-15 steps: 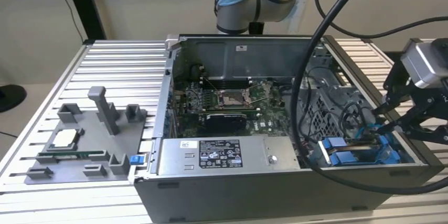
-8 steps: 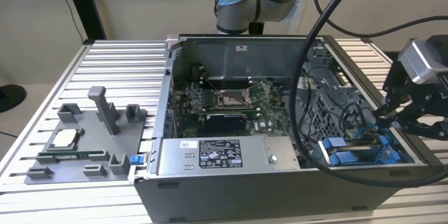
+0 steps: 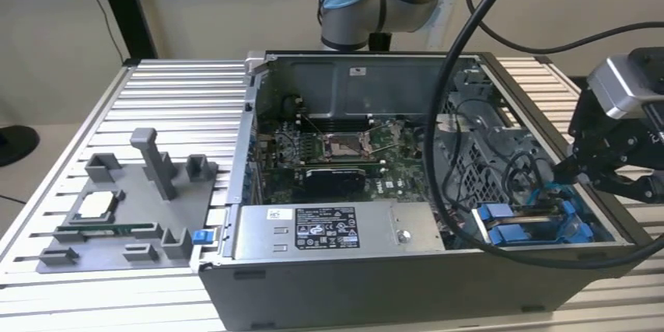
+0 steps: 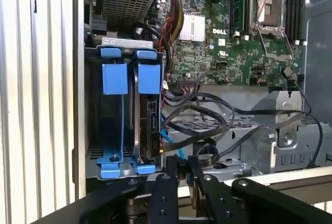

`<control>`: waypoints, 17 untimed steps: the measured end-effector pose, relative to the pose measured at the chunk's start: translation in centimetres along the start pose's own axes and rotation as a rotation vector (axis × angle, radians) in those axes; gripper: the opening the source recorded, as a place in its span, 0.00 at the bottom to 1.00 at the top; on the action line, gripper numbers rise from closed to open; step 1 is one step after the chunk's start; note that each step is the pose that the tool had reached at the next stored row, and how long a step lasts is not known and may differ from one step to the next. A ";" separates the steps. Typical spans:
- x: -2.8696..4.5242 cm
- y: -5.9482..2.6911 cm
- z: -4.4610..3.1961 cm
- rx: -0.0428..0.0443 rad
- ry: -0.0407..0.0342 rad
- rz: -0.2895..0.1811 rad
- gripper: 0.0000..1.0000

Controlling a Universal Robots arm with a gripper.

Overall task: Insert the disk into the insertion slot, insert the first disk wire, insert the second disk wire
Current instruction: 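Insert the second disk wire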

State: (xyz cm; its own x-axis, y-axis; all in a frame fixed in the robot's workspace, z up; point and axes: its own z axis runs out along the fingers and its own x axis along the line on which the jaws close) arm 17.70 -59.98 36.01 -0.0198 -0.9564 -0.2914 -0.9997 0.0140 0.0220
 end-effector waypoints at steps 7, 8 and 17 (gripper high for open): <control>-0.28 0.15 -0.88 0.0018 0.0009 0.006 0.00; -0.38 0.25 -1.19 0.0023 0.0009 0.007 0.00; -0.75 2.48 -2.21 0.0042 0.0007 0.013 0.00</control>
State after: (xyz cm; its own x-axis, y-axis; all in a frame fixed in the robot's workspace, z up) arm 15.27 -59.87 38.39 -0.0331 -0.9563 -0.2904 -0.9994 0.0279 0.0219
